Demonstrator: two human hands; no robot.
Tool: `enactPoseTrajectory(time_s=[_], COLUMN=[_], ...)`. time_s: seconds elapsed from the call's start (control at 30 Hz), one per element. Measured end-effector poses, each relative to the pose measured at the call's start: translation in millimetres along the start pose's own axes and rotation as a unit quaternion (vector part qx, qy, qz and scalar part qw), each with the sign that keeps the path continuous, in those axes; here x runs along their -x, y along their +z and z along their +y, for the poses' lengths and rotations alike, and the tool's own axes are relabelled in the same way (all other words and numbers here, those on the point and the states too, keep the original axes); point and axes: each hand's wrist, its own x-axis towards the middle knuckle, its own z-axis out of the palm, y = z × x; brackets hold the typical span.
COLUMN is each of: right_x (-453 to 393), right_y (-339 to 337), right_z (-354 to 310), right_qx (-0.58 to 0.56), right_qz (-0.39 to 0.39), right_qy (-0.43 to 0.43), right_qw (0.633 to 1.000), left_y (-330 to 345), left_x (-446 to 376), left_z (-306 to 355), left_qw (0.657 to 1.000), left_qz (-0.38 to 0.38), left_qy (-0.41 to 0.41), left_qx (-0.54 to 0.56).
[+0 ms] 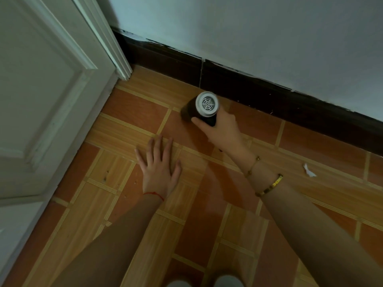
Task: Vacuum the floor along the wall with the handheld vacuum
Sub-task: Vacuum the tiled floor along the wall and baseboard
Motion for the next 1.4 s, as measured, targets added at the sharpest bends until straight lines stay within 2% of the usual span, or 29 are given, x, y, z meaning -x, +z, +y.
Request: enactPoseTrajectory(time_s=[0.1, 0.27, 0.37, 0.5, 0.67, 0.73, 0.8, 0.97, 1.07, 1.13, 1.33, 1.4], right_x=[2.0, -3.4, -7.9, -10.2, -4.4, -4.8, -9.4, -34.8, -50.2, -57.3, -57.7, -57.1], right_y=[10.5, 5.2, 4.4, 22.5, 57.6, 64.5, 65.2, 57.1, 61.4, 70.9, 107.4, 111.6], right_z=[-6.5, -6.1, -9.2, -24.3, -44.2, -48.2, -50.6, -53.2, -57.4, -61.9, -78.0, -79.4], right_qx=[0.014, 0.029, 0.029, 0.008, 0.021, 0.026, 0.023, 0.031, 0.044, 0.032, -0.002, -0.01], right_qz=[-0.034, 0.037, 0.047, 0.001, -0.111, -0.12, -0.102, 0.009, 0.032, 0.01, -0.123, -0.14], right_qy=[-0.025, -0.008, -0.007, -0.021, -0.078, -0.09, -0.085, -0.071, -0.072, -0.079, -0.132, -0.147], right_qw=[0.999, 0.999, 0.998, 1.0, 0.99, 0.988, 0.991, 0.997, 0.996, 0.996, 0.984, 0.979], left_y=[1.1, -0.1, -3.3, -5.6, -6.7, -6.6, -6.7, -7.6, -6.6, -6.3, -5.5, -5.8], left_x=[-0.1, -0.8, 2.0, 13.2, 22.9, 23.7, 23.9, 23.1, 22.8, 22.9, 23.2, 22.4], left_z=[-1.8, -2.8, -7.6, -28.2, -58.7, -59.9, -58.4, -56.5, -57.1, -58.0, -59.5, -59.8], left_qw=[1.0, 1.0, 1.0, 0.999, 0.996, 0.996, 0.996, 0.995, 0.995, 0.995, 0.995, 0.995], left_qz=[0.003, 0.005, 0.003, 0.014, 0.018, 0.02, 0.022, 0.031, 0.042, 0.044, 0.046, 0.045], left_qy=[0.003, 0.013, 0.017, -0.036, -0.085, -0.089, -0.091, -0.095, -0.092, -0.09, -0.09, -0.09], left_qx=[0.006, 0.012, 0.009, -0.001, 0.012, 0.014, 0.012, 0.008, 0.012, 0.015, 0.022, 0.023])
